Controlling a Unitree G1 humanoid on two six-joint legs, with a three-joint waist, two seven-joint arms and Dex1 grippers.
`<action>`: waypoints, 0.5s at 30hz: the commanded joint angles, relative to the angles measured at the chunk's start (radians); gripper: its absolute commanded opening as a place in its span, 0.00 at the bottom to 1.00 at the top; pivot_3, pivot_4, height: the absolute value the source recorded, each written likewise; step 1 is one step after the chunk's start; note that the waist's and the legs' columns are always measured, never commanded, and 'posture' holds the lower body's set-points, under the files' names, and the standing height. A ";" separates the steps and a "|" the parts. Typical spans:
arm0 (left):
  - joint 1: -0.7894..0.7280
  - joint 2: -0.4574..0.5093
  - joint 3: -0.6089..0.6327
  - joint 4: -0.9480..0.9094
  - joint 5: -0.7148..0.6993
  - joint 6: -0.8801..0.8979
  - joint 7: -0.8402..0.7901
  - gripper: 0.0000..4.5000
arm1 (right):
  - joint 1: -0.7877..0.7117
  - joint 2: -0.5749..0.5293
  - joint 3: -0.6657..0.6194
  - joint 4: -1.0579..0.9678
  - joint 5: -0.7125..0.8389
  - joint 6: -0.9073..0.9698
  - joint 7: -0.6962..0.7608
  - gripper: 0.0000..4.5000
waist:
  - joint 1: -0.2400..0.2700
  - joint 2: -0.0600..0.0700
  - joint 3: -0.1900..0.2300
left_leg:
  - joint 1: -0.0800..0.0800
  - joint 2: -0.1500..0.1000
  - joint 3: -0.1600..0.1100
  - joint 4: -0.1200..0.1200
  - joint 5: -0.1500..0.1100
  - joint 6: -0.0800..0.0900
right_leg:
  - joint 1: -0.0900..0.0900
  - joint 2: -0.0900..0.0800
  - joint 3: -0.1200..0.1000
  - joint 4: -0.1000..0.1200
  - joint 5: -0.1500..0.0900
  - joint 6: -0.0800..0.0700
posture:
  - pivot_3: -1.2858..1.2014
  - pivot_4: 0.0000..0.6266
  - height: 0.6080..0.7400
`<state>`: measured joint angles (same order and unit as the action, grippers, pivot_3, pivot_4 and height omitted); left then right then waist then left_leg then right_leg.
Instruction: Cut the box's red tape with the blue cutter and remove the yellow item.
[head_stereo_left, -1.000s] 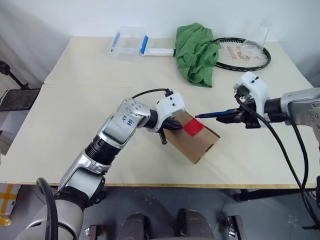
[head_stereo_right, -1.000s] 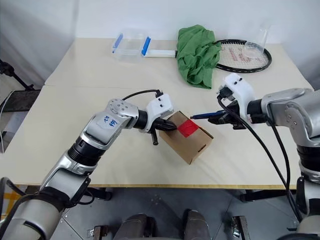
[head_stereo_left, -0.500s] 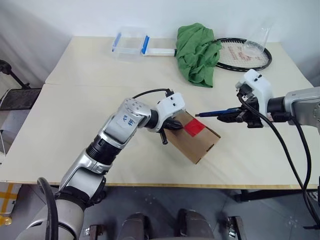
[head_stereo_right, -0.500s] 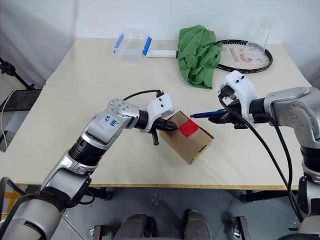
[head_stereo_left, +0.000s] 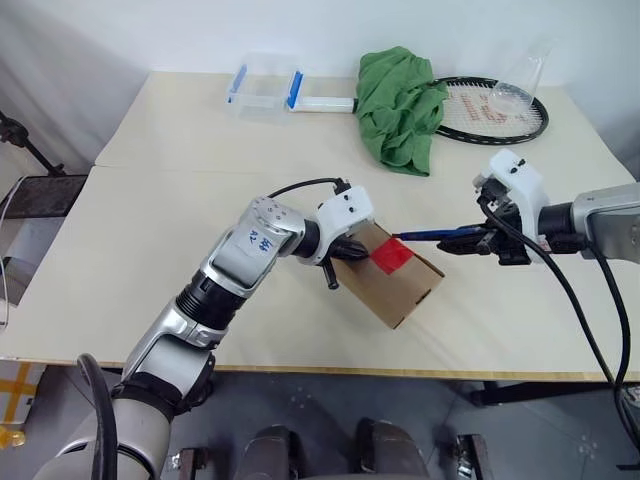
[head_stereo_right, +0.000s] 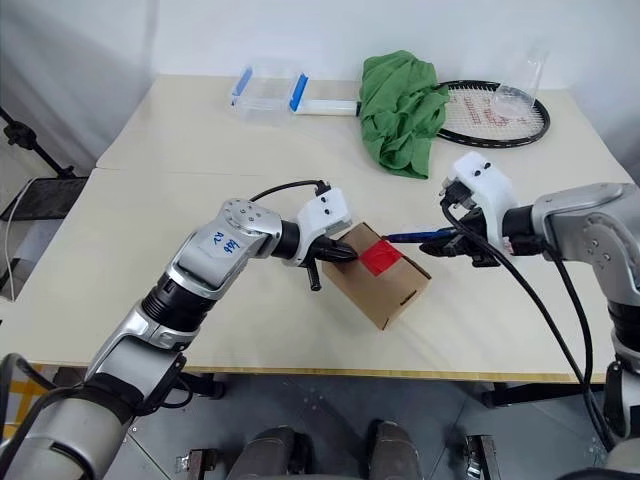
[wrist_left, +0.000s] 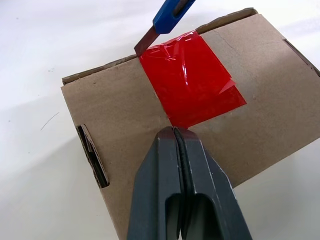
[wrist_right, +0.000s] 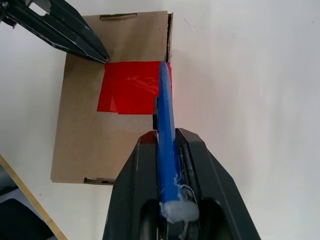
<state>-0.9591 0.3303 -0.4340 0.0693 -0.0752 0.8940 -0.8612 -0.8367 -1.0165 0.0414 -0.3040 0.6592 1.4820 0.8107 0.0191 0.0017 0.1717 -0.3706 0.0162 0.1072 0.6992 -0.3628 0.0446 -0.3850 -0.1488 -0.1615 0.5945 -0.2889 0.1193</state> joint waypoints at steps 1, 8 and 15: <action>0.047 0.016 -0.062 0.066 0.023 0.040 -0.006 0.01 | 0.012 -0.027 -0.005 -0.018 0.006 0.002 0.000 0.03 | 0.002 0.000 0.000 | 0.000 0.000 0.000 0.000 0.000 0.000 | 0.000 0.000 0.000 0.000 0.000 0.000 | 0.52 0.24 1.00; 0.050 0.019 -0.061 0.064 0.025 0.038 -0.006 0.01 | 0.019 -0.067 0.002 -0.042 0.022 0.019 0.018 0.03 | 0.003 0.000 0.000 | 0.000 0.000 0.000 0.000 0.000 0.000 | 0.000 0.000 0.000 0.000 0.000 0.000 | 0.52 0.24 1.00; 0.056 0.018 -0.059 0.059 0.024 0.036 -0.002 0.01 | 0.029 -0.089 0.017 -0.050 0.029 0.025 0.019 0.03 | 0.003 0.000 0.000 | 0.000 0.000 0.000 0.000 0.000 0.000 | 0.000 0.000 0.000 0.000 0.000 0.000 | 0.52 0.24 1.00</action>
<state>-0.9572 0.3305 -0.4336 0.0692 -0.0752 0.8934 -0.8606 -0.8059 -1.0913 0.0671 -0.3330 0.6770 1.5052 0.8239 0.0224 0.0017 0.1717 -0.3703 0.0165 0.1074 0.6994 -0.3628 0.0446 -0.3850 -0.1488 -0.1612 0.5946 -0.2889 0.1193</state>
